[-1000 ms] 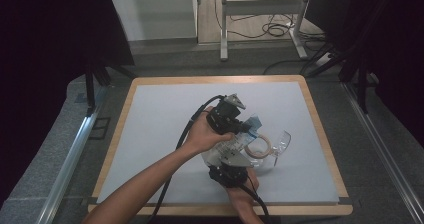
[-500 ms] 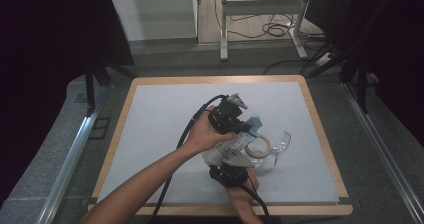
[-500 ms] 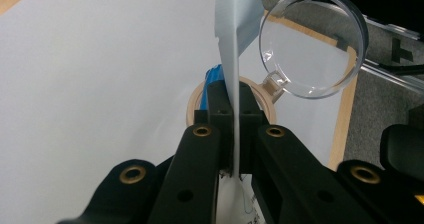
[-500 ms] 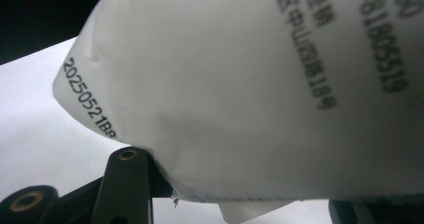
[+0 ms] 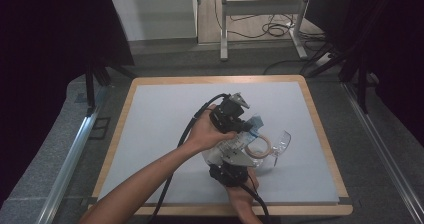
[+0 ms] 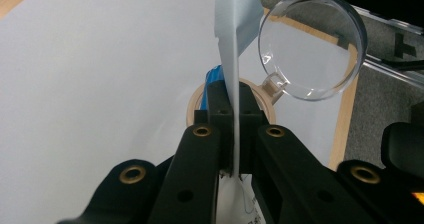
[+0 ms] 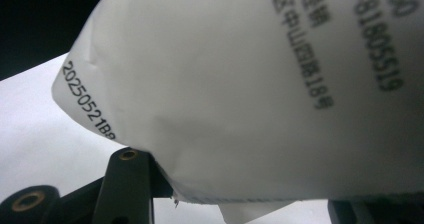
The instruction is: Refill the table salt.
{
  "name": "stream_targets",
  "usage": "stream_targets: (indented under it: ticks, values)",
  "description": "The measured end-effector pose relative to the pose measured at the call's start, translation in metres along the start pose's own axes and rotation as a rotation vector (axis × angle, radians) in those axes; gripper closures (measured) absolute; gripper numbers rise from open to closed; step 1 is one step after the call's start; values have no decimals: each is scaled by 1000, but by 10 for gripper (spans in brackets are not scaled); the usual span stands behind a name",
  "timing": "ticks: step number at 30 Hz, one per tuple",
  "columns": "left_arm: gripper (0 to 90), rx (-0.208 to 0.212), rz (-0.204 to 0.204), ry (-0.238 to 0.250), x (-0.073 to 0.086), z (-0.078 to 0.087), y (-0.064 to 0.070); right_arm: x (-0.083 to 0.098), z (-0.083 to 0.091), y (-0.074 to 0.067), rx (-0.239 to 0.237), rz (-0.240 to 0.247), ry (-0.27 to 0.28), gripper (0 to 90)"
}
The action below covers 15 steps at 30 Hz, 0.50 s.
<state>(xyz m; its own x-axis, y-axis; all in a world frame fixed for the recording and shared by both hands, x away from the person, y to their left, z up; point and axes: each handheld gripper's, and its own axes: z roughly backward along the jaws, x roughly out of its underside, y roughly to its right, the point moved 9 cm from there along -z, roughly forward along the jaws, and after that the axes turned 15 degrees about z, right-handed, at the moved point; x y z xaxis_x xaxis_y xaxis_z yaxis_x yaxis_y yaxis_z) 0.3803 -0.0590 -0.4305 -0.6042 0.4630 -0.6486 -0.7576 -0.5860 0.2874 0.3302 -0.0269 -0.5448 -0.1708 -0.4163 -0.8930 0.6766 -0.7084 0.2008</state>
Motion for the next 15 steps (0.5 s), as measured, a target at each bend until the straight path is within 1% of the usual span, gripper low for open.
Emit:
stream_targets:
  ticks: [4,7,9,11,13,14,15]
  values:
    - [900,1,2,-18,-1,-4,0,0,-1,2,3,-15,-3,485]
    - [900,0,4,-19,-2,-6,0,1,-2,3,9,-18,-4,485]
    - [900,0,0,-30,-2,-8,0,1,-3,3,13,-20,-6,485]
    - [900,5,5,-42,-3,-10,-1,1,-3,4,16,-24,-8,485]
    - [900,4,3,-46,-4,-11,-1,1,-4,4,16,-26,-8,485]
    - [900,5,4,-48,-4,-12,-2,0,-4,4,13,-34,-8,485]
    - [900,3,-2,-57,-4,-12,-2,0,-4,4,13,-34,-8,485]
